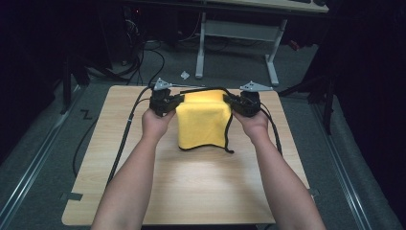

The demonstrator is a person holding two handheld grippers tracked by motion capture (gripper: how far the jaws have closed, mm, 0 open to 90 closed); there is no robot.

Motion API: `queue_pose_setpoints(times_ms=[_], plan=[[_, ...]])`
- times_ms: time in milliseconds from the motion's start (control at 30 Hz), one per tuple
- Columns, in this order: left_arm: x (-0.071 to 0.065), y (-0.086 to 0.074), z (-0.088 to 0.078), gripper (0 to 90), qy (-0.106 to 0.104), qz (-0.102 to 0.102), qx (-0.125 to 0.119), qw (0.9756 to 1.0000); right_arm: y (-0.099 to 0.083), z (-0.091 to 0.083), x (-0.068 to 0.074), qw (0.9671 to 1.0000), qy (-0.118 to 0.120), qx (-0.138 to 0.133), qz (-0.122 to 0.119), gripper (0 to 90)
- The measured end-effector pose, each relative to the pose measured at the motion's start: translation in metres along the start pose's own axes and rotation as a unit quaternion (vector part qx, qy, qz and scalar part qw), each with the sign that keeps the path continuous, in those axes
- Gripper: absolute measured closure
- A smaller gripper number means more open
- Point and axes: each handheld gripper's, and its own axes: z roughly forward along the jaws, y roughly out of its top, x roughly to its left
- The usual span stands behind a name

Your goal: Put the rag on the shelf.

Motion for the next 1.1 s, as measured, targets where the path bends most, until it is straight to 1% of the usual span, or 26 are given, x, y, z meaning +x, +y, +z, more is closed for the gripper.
queue_pose_setpoints(times_ms=[67, 133, 167, 267, 367, 433, 500, 800, 933, 1100], plan=[[0.000, -0.003, 0.001, 84.6, -0.001, 0.003, 0.007, 1.0000, -0.003, 0.002, 0.000, 1.0000, 0.001, 0.005, 0.003, 80.5], [0.001, -0.007, 0.001, 84.5, -0.004, 0.000, 0.009, 0.9999, -0.007, 0.004, 0.000, 0.9999, 0.000, 0.011, 0.003, 80.5], [0.002, -0.009, 0.001, 84.5, -0.006, -0.004, 0.009, 0.9999, -0.008, 0.005, 0.000, 0.9999, 0.001, 0.015, 0.004, 80.5], [0.005, -0.016, 0.002, 84.5, -0.013, -0.015, 0.010, 0.9998, -0.012, 0.007, 0.001, 0.9997, 0.007, 0.014, 0.017, 80.6], [0.008, -0.023, 0.005, 84.5, -0.023, -0.029, 0.009, 0.9993, -0.013, 0.008, 0.001, 0.9996, 0.009, 0.014, 0.021, 80.6], [0.008, -0.026, 0.006, 84.5, -0.028, -0.032, 0.010, 0.9991, -0.015, 0.008, 0.000, 0.9994, 0.010, 0.014, 0.030, 80.5], [0.008, -0.029, 0.008, 84.5, -0.031, -0.033, 0.011, 0.9989, -0.016, 0.009, -0.002, 0.9993, 0.012, 0.014, 0.032, 80.4], [0.007, -0.039, 0.011, 84.5, -0.035, -0.036, 0.019, 0.9985, -0.027, 0.012, -0.006, 0.9976, 0.020, 0.021, 0.064, 79.7], [0.008, -0.043, 0.012, 84.5, -0.036, -0.032, 0.025, 0.9985, -0.033, 0.014, -0.007, 0.9973, 0.023, 0.026, 0.065, 79.1], [0.007, -0.048, 0.013, 84.5, -0.039, -0.033, 0.032, 0.9982, -0.040, 0.017, -0.008, 0.9964, 0.025, 0.030, 0.075, 78.8]])
